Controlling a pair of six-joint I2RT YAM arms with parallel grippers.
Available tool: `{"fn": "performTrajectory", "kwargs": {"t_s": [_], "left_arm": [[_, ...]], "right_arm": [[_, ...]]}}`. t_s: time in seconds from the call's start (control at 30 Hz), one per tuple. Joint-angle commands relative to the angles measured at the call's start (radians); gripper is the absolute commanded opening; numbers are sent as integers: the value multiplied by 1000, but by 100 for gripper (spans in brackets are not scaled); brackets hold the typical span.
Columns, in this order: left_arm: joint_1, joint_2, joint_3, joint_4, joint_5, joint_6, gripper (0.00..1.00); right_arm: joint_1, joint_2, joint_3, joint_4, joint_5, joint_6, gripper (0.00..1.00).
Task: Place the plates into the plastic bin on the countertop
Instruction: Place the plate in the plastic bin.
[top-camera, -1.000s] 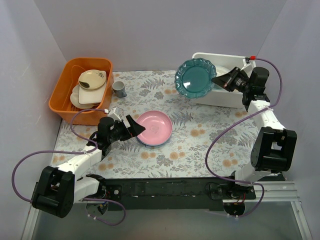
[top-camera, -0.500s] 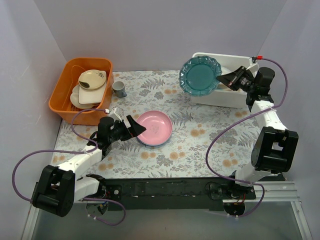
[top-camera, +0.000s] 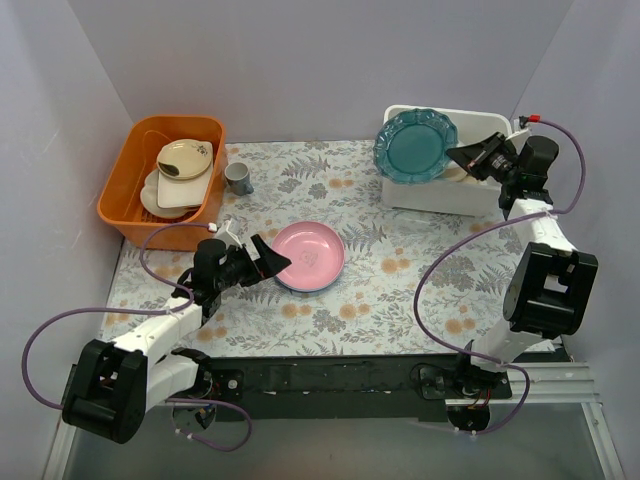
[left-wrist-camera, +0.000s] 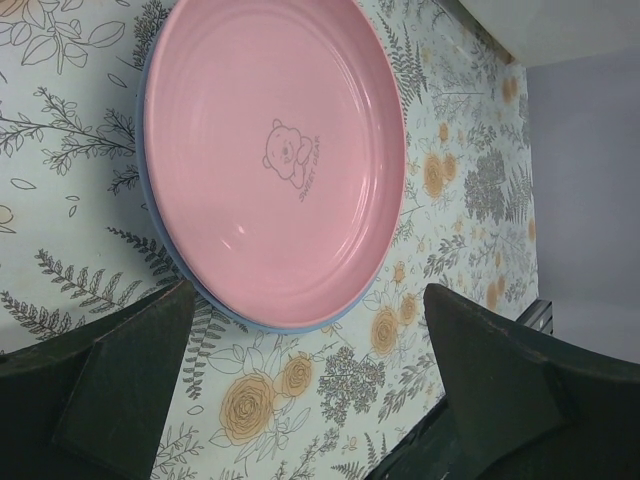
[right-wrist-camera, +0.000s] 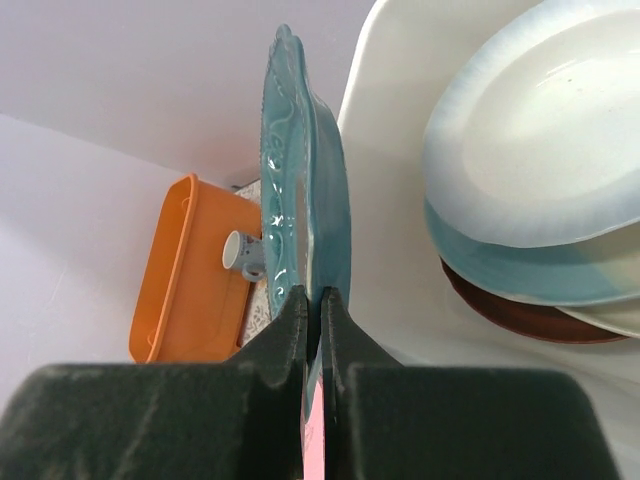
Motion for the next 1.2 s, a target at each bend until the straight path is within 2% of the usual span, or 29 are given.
{"fn": "performTrajectory", "kwargs": {"t_s": [0.0, 0.2, 0.9, 1.1, 1.17], "left_arm": [[-4, -33, -8, -8, -1, -1, 98], [-4, -42, -13, -8, -6, -1, 98], [-4, -28, -8, -24, -10, 4, 98], [-6, -28, 2, -47, -23, 15, 98], [-4, -27, 9, -50, -24, 16, 98]], "right_arm": [[-20, -27, 40, 229, 23, 93, 1], [-63, 2, -12, 350, 70, 175, 1], [-108, 117, -1, 307, 100, 141, 1], [-134, 109, -49, 264, 120, 121, 11], [-135, 109, -44, 215, 120, 104, 18]]}}
